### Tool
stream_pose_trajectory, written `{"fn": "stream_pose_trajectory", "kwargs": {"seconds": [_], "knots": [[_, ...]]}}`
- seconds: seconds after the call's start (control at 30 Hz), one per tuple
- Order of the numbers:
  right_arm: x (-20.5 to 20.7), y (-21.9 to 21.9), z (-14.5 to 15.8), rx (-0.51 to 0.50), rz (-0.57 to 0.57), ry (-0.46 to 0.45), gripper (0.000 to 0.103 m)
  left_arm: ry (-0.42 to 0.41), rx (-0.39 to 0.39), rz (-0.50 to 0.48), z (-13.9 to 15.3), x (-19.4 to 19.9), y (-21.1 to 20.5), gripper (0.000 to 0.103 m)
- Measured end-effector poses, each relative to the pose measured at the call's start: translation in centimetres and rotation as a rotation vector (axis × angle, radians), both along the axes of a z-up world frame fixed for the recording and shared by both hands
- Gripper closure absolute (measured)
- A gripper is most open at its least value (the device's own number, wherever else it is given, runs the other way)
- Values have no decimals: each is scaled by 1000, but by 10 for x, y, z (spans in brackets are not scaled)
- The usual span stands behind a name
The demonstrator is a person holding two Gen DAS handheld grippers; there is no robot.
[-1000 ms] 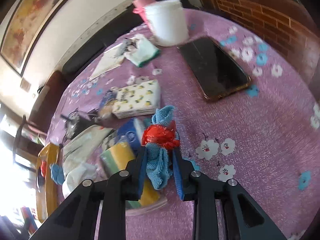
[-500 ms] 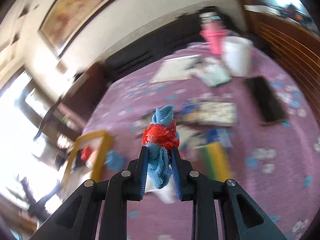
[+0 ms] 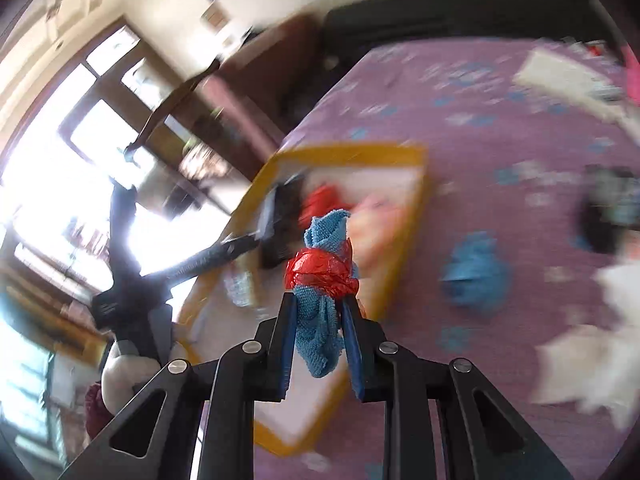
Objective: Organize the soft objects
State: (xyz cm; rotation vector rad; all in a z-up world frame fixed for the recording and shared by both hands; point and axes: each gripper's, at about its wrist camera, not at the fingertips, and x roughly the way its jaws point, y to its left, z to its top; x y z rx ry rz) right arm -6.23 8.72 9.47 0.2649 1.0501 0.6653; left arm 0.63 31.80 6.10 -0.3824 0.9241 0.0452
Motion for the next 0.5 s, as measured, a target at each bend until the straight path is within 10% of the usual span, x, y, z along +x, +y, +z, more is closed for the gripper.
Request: {"fn": "stream_pose_trajectory", "kwargs": {"seconds": [0.27,0.5], "knots": [[36,82,-51,-140,65,35,75,-194,75,-9,53,-72,-7,23],[19,47,-27,-135,15,-60,42,-260,78,-15,62,-108,-22,20]]}}
